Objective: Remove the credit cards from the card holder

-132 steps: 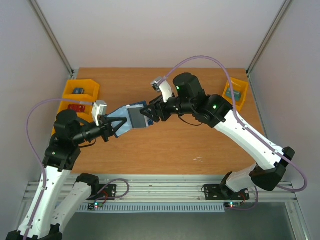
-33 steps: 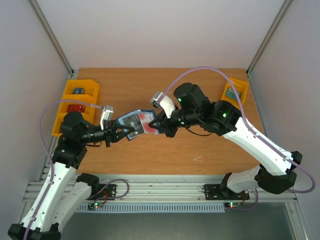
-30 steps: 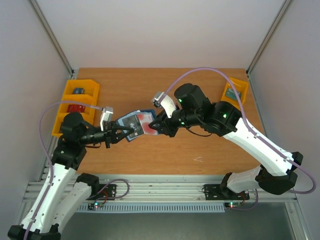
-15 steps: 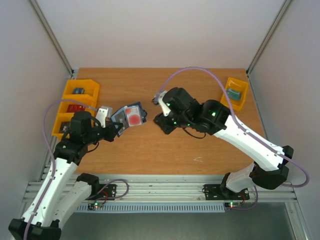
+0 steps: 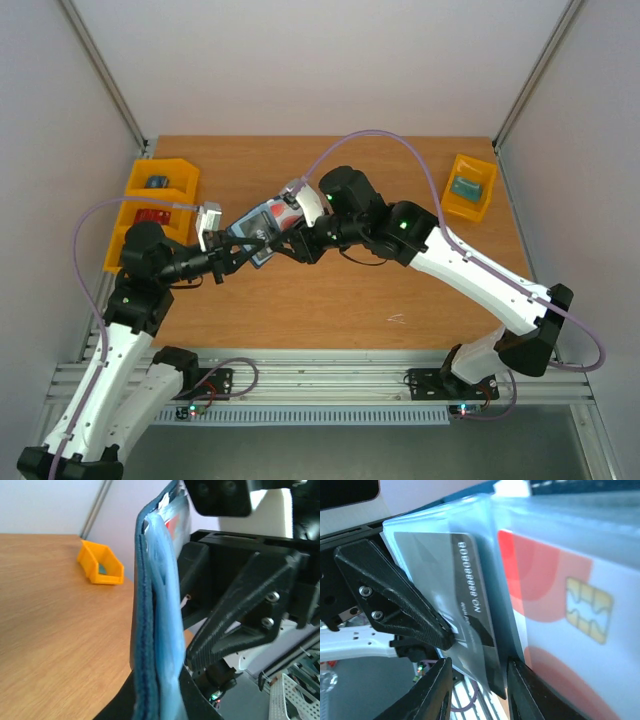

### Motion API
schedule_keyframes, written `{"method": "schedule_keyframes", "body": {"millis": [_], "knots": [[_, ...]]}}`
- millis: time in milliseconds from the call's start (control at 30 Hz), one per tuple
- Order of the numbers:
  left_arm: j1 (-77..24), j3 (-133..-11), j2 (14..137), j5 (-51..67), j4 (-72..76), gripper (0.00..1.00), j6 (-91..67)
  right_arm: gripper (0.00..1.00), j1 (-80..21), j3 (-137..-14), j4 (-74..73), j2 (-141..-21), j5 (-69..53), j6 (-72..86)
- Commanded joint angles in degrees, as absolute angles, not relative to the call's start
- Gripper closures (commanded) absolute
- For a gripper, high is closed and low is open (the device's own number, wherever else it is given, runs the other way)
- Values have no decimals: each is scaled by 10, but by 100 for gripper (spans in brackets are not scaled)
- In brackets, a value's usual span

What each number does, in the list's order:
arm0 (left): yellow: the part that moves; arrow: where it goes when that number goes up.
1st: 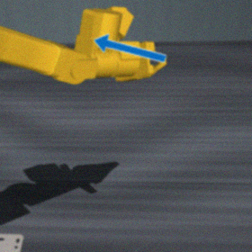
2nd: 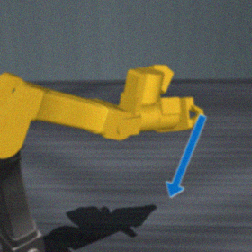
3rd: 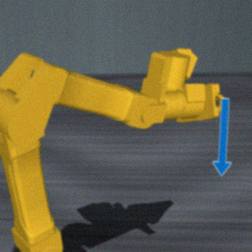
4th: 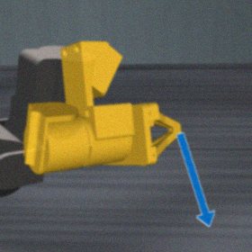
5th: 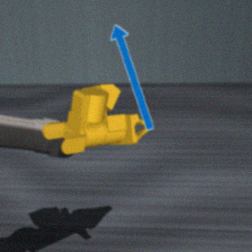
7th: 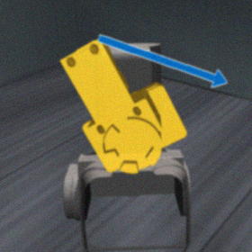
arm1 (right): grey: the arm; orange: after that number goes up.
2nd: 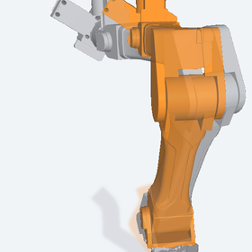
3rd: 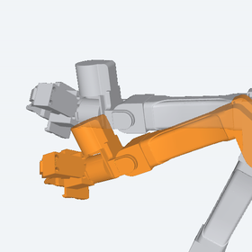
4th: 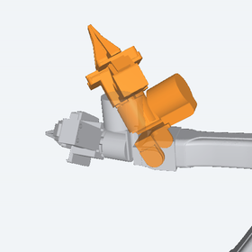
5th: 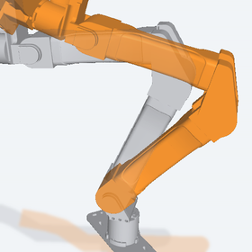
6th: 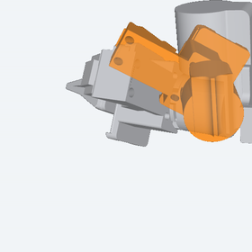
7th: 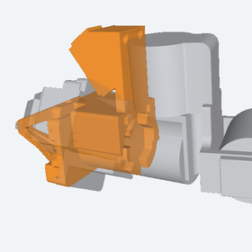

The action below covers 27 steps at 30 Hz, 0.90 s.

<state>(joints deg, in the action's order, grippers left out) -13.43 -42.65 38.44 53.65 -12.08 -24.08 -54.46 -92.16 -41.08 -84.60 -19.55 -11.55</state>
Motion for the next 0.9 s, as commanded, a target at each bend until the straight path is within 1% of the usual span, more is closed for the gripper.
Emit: {"method": "schedule_keyframes", "body": {"millis": [0,133,267,367,400,467,500,600,667,767,867], "knots": [[-136,-421,361,665,16,100,-262,68,-512,-887,-365,-806,-237,-94],[-136,-441,348,690,-35,100,-182,68,-512,-872,-346,-794,-297,-109],[-137,-442,351,691,-40,100,-173,76,-519,-881,-331,-809,-351,-114],[-137,-444,352,689,-37,100,-175,80,-524,-887,-326,-818,-366,-117],[-137,-445,352,690,-38,100,-175,84,-524,-886,-322,-817,-370,-116],[-137,-446,351,694,-41,100,-176,96,-524,-885,-317,-815,-377,-119],[-137,-446,350,695,-44,100,-176,99,-524,-884,-316,-811,-379,-119],[-137,-443,347,693,-55,99,-173,99,-524,-878,-312,-799,-378,-122],[-137,-443,347,692,-54,94,-175,99,-524,-876,-315,-795,-376,-125],[-136,-444,346,692,-51,83,-185,99,-524,-878,-330,-791,-370,-134],[-136,-446,345,690,-61,78,-192,99,-522,-879,-349,-784,-357,-144]]}}
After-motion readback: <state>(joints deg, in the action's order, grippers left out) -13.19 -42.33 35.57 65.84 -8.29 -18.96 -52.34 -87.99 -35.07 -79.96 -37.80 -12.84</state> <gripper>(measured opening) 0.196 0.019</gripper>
